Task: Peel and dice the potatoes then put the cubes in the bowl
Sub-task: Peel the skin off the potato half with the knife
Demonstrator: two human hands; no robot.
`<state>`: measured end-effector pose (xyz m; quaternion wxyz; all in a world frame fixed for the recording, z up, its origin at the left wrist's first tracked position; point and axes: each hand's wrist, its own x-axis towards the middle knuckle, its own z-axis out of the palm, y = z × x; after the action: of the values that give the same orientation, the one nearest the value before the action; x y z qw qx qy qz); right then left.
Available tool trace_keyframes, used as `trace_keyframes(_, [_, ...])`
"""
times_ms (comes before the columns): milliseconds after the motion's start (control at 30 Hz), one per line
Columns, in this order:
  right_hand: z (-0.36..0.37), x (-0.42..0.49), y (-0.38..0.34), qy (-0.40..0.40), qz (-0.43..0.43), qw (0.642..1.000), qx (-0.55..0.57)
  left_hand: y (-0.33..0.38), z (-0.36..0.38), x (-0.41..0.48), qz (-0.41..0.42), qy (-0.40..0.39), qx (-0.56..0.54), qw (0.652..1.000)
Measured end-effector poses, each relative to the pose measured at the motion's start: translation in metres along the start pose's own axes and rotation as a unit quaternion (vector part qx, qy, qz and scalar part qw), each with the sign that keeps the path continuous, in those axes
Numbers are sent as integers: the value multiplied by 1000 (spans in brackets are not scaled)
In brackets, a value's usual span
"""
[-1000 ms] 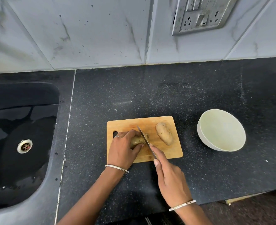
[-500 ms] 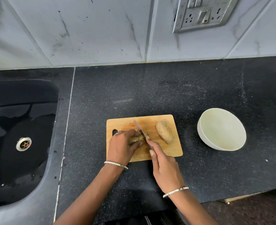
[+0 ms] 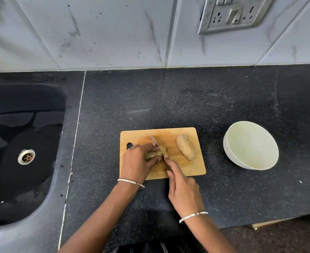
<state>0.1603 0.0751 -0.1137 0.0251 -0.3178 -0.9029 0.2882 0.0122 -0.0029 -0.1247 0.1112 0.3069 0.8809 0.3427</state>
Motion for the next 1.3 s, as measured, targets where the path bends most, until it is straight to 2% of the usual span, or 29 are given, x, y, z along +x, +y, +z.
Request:
trace_keyframes(433, [5,-5,2,3,3,1000,4,-4,4,0,8,-8,-7,1000])
trace_keyframes(567, [6,-4,4,11,-5,1000,2,2,0,0,28,-14,26,999])
trace_keyframes(733, [1,-4,5,-12,-10,1000,-10,13,-5,6,86,-62,102,989])
trace_keyframes(900, [-2,-4,5,-21,-1,999,33,9,-14,14,40,-92,30,995])
trace_keyframes(1000, [-4,-4,5,-31,2,998,50,10,-11,9,36,-89,66,993])
trace_keyframes(1167, [-6,-4,3,-32,-4,997,67,24,-4,8,3,-20,82,996])
trace_keyframes(1300, [-6,-9,3,-26,-10,997,74,34,4,13,-25,-45,143,988])
